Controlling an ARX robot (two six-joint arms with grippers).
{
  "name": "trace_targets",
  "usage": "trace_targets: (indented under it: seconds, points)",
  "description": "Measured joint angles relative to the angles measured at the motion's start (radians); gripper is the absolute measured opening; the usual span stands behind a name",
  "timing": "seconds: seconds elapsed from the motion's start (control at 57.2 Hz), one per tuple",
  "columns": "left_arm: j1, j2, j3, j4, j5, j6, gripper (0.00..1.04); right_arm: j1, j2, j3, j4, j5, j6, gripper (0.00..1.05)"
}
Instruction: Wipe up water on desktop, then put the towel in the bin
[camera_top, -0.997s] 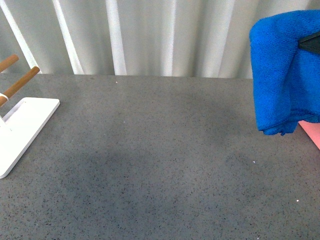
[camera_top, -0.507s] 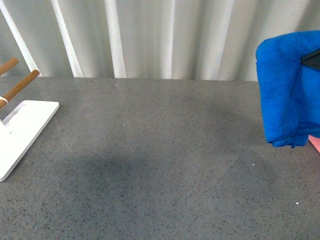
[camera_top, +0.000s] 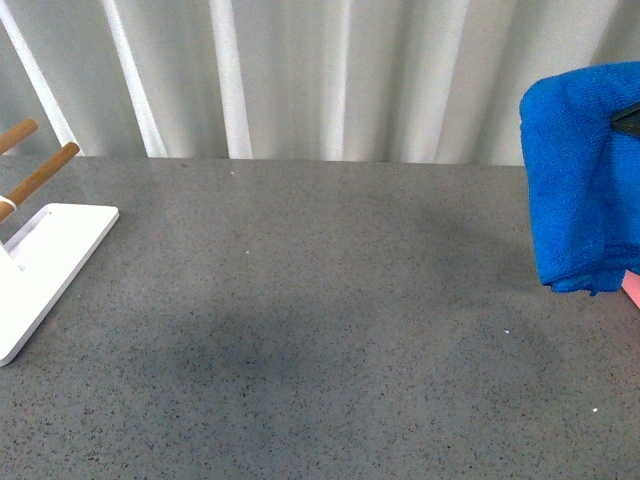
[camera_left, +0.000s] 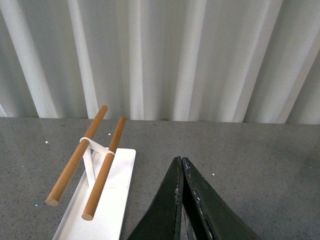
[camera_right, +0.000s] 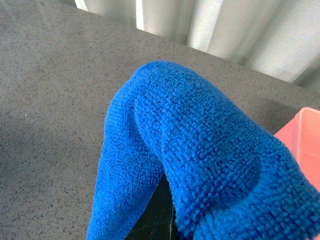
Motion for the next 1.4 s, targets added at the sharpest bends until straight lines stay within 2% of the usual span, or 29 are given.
trace_targets:
  seconds: [0.385, 0.979, 1.067, 1.399]
  points:
    - [0.000, -0.181, 0.000, -0.174, -0.001, 0.000, 0.04, 0.000, -0.002, -0.002, 0.000, -0.001, -0.007, 0.04]
    - [0.000, -0.344, 0.000, -0.336, -0.002, 0.000, 0.04, 0.007, -0.002, -0.002, -0.010, -0.004, -0.011, 0.04]
    - [0.000, -0.484, 0.000, -0.505, -0.002, 0.000, 0.04, 0.010, -0.002, -0.002, -0.010, -0.003, -0.012, 0.04]
    - [0.000, -0.515, 0.000, -0.515, -0.001, 0.000, 0.06, 0.026, -0.005, 0.005, -0.021, 0.008, -0.001, 0.04]
